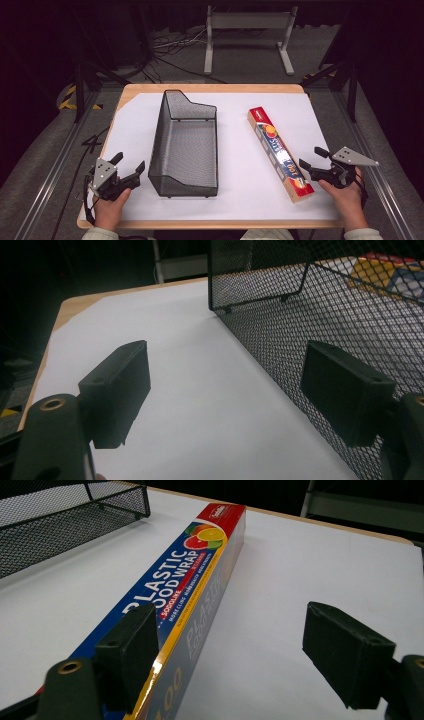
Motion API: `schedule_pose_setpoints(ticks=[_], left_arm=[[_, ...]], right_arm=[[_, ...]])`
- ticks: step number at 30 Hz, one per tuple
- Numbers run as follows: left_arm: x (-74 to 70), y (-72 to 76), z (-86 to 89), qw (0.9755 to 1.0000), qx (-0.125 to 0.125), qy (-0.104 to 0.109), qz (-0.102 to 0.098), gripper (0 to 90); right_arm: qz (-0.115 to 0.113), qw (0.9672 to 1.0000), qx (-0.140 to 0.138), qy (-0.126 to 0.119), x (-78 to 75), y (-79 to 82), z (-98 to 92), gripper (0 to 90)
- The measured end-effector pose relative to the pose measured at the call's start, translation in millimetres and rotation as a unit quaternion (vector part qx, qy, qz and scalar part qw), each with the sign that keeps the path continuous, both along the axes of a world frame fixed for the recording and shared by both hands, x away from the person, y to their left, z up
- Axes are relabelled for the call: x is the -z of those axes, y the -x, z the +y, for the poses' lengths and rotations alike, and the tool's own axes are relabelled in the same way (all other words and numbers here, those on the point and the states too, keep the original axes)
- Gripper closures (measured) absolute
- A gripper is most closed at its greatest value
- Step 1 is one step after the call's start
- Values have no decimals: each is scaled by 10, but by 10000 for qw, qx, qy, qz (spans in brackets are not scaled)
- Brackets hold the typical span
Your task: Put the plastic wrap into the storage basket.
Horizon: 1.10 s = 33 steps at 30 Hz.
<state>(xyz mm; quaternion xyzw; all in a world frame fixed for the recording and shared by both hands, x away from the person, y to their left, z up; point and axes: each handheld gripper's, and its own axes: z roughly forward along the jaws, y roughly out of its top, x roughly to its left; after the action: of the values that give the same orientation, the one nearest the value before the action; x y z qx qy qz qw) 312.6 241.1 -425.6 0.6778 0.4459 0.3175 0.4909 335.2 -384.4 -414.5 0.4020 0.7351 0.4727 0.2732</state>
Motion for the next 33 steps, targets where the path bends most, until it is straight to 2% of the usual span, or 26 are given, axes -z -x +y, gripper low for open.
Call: schedule_pose_setpoints(ticks=[3,4,5,7,10,11,12,13,18,20,21,23,24,25,26,27,29,33], left_arm=[[-8,-12,4,9999,109,-40,-9,208],[-19,-9,8,9996,261,-102,15,210],[-23,-7,15,9995,310,-110,22,212],[-27,-7,32,9994,342,-88,51,213],[-51,-31,59,9994,328,95,93,224],[-51,-31,59,9994,328,95,93,232],[-72,-65,55,9995,279,112,108,237],[-72,-65,55,9995,279,112,108,238],[-202,-308,30,9997,162,132,161,236],[-263,-424,28,9995,152,177,190,236],[-291,-482,24,9993,139,274,198,236],[-327,-570,18,9990,213,342,196,234],[-341,-624,-3,9989,349,259,153,230],[-341,-624,-3,9989,349,259,153,219],[-341,-700,-61,9994,340,21,-3,217],[-341,-700,-61,9994,340,21,-3,217],[-341,-796,-107,9989,434,129,72,211],[-345,-827,-154,9989,446,54,154,212]], right_arm=[[3,10000,12,-33,-8,-5,-11,220],[57,9998,30,-179,-48,-1,-20,216],[75,9998,39,-200,-69,2,-23,207],[72,9997,48,-214,-88,7,-21,204],[-9,9999,84,-97,-148,20,-11,200],[-9,9999,84,-97,-148,20,-11,200],[122,9998,51,-171,-193,1,-4,200],[122,9998,51,-171,-193,1,-4,200],[173,9997,4,-154,-262,-25,53,194],[359,9993,-51,-87,-263,-74,93,181],[453,9989,-82,-87,-269,-94,105,176],[586,9981,-193,-90,-291,-142,129,172],[621,9978,-225,-65,-305,-163,142,172],[694,9972,-265,-76,-325,-188,156,176],[744,9968,-267,-98,-338,-208,163,175],[744,9968,-267,-98,-338,-208,163,175],[692,9973,-231,-106,-382,-246,175,176],[541,9979,-329,-108,-473,-307,227,168]])
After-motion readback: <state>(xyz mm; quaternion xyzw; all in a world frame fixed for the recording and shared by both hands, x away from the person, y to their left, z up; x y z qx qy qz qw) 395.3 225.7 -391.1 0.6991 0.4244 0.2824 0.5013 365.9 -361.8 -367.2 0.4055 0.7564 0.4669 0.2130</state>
